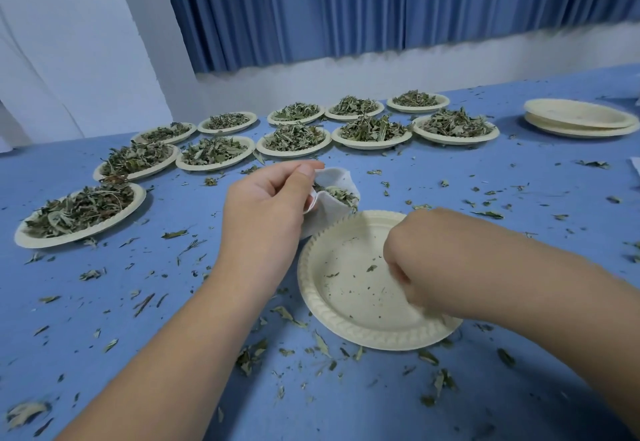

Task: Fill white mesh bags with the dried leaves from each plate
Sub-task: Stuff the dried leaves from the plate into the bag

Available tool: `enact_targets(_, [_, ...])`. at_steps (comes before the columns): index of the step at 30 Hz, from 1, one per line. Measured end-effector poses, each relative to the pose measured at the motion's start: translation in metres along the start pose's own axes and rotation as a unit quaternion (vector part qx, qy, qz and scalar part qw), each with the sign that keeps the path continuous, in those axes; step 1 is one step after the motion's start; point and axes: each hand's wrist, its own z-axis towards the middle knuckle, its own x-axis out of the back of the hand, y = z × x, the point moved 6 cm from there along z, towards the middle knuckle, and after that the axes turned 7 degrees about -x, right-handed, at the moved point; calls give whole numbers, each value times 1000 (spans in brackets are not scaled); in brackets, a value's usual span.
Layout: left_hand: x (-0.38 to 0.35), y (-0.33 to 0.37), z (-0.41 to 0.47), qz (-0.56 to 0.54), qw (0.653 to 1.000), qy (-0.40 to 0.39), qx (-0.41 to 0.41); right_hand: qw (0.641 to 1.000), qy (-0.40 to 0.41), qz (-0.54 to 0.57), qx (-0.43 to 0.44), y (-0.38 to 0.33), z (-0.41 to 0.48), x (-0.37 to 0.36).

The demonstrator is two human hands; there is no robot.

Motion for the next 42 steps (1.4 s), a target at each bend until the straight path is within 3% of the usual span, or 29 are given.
enact_targets(4, [0, 1, -1, -6, 1000, 1, 3, 986, -47, 157, -18, 15, 0, 5])
enact_targets(6, [0, 2, -1, -12, 1000, 2, 7, 966, -28, 258, -9, 26, 0, 15])
enact_targets(10, [-1, 6, -1, -16, 1000, 4, 9, 874, 73, 480, 36, 38, -2, 46])
enact_targets(12, [0, 7, -1, -17, 1000, 3, 9, 838, 142, 523, 54, 38, -4, 60])
enact_targets(15, [1, 7, -1, -13, 1000, 3, 14, 839, 223, 493, 59, 30, 0, 74])
enact_targets(21, [1, 7, -2, -12, 999, 5, 29, 917, 274, 278, 82, -4, 18, 87])
enact_targets(23, [3, 6, -1, -15, 999, 13, 30, 908, 289, 293, 74, -2, 20, 88])
enact_targets(27, [8, 4, 2, -43, 998, 26, 38, 856, 333, 386, 81, 12, 11, 83])
enact_targets(30, [8, 1, 2, -70, 996, 32, 49, 887, 257, 370, 97, 14, 11, 68])
enact_targets(33, [7, 2, 2, -61, 997, 28, 48, 915, 251, 300, 94, 10, 13, 61])
enact_targets(37, [3, 3, 0, -35, 999, 12, 33, 898, 296, 311, 94, 14, 13, 64])
enact_targets(42, [1, 5, -1, -13, 1000, -1, 23, 852, 242, 461, 53, 29, 15, 59])
